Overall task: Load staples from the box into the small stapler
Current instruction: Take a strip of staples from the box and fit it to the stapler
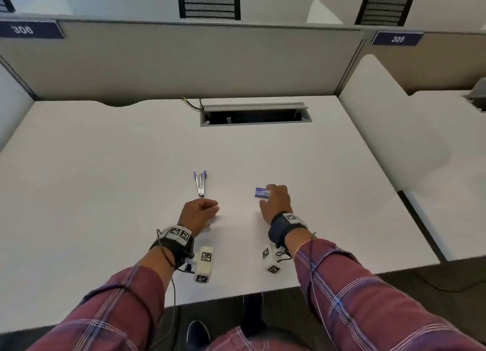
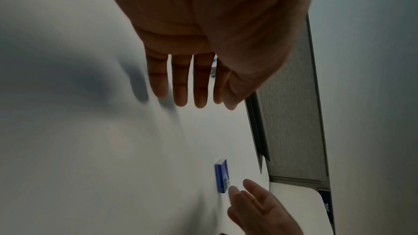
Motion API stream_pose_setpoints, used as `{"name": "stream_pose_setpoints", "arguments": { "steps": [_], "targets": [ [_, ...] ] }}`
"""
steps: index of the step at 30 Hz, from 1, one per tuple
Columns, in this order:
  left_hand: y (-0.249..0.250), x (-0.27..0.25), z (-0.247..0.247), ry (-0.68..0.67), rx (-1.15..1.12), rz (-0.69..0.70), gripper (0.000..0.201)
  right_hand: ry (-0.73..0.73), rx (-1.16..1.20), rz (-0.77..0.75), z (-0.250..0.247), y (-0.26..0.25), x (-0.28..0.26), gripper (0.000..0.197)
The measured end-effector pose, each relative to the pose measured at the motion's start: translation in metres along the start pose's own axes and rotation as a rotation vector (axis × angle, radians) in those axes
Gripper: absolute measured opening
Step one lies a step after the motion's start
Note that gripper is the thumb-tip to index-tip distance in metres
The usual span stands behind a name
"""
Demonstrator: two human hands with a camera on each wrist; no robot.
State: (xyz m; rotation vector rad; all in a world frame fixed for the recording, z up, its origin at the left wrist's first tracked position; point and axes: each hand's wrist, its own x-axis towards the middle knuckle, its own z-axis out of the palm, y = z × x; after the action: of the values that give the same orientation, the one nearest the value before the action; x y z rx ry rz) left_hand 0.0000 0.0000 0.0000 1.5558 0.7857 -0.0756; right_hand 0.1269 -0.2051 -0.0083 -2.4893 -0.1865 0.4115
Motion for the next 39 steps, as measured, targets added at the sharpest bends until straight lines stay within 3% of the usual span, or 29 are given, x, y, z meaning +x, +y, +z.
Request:
{"name": "stream_pose_setpoints", "arguments": {
  "steps": [5, 11, 20, 27, 34, 39],
  "targets": [
    [0.018, 0.015, 0.035, -0.002, -0.129, -0.082, 0.021, -0.166, -0.101, 0.011, -0.013, 0.019, 0.046, 0.052],
    [0.017, 0.034, 0.059, 0.027, -0.139, -0.106, 0.022, -0.246, -0.152, -0.079, -0.016, 0.024, 0.07, 0.018],
    [0.034, 0.039, 0.058, -0.062, -0.306, 0.014, 0.025, -0.282, 0.179, -0.256, -0.02, -0.019, 0.051, 0.022],
    [0.037, 0.04, 0.032, -0.001, -0.465, 0.082, 0.025, -0.273, 0.35, -0.279, -0.017, -0.051, 0.039, 0.026],
    [0.036, 0.031, 0.016, -0.051, -0.685, 0.129, 0.013, -0.303, 0.439, -0.278, -0.008, -0.069, 0.024, 0.028],
    [0.035, 0.033, 0.008, -0.024, -0.808, 0.106, 0.015, -0.307, 0.507, -0.234, -0.006, -0.081, 0.015, 0.028]
  ]
}}
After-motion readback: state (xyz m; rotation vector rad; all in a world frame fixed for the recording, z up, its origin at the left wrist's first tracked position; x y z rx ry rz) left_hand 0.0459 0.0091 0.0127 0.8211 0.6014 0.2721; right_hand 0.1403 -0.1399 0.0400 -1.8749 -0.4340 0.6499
